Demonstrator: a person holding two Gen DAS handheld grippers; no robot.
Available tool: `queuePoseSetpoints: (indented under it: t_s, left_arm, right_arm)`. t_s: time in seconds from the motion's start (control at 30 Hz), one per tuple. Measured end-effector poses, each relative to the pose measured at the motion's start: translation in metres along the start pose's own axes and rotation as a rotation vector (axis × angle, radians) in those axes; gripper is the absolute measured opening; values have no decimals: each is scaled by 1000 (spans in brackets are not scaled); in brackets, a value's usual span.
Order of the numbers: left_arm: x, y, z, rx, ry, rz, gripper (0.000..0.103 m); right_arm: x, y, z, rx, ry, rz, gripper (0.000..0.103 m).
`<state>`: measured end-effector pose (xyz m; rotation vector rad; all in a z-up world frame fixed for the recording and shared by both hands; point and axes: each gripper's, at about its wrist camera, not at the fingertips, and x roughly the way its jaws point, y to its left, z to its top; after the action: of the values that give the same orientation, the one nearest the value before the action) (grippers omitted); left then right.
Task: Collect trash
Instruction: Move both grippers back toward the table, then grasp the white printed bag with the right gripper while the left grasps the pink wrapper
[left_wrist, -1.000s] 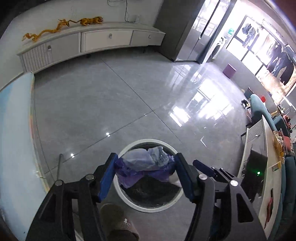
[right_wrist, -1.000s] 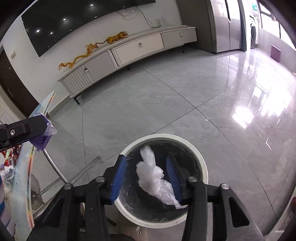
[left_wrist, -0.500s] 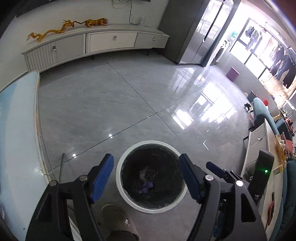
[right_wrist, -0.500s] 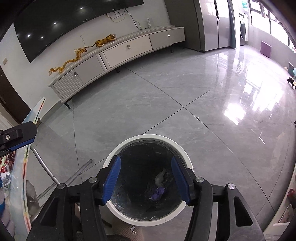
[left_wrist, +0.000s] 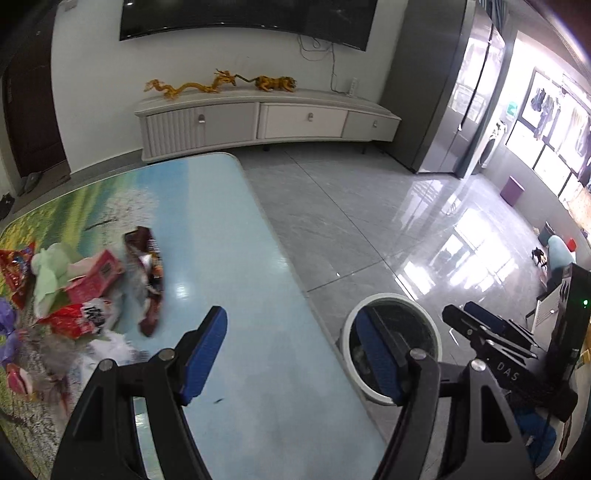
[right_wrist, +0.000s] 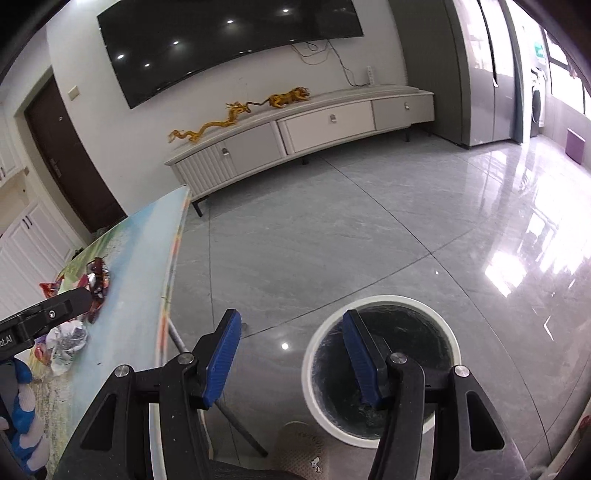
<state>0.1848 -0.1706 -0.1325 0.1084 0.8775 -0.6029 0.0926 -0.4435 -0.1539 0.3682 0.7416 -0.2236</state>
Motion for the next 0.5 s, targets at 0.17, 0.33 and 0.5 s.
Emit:
queuePoseSetpoints:
  t_s: [0.17, 0.33, 0.5]
  left_arm:
    - [-41, 63, -13, -46, -60, 98, 71]
    - [-67, 126, -33, -138, -85, 185, 71]
    - [-81, 187, -60, -246, -77, 254, 71]
  right_arm:
    - [-5, 62, 5, -88, -8, 83, 55]
    - [-3, 113, 8, -166, -1, 139, 57]
    - [2, 153, 3, -222, 17, 178, 61]
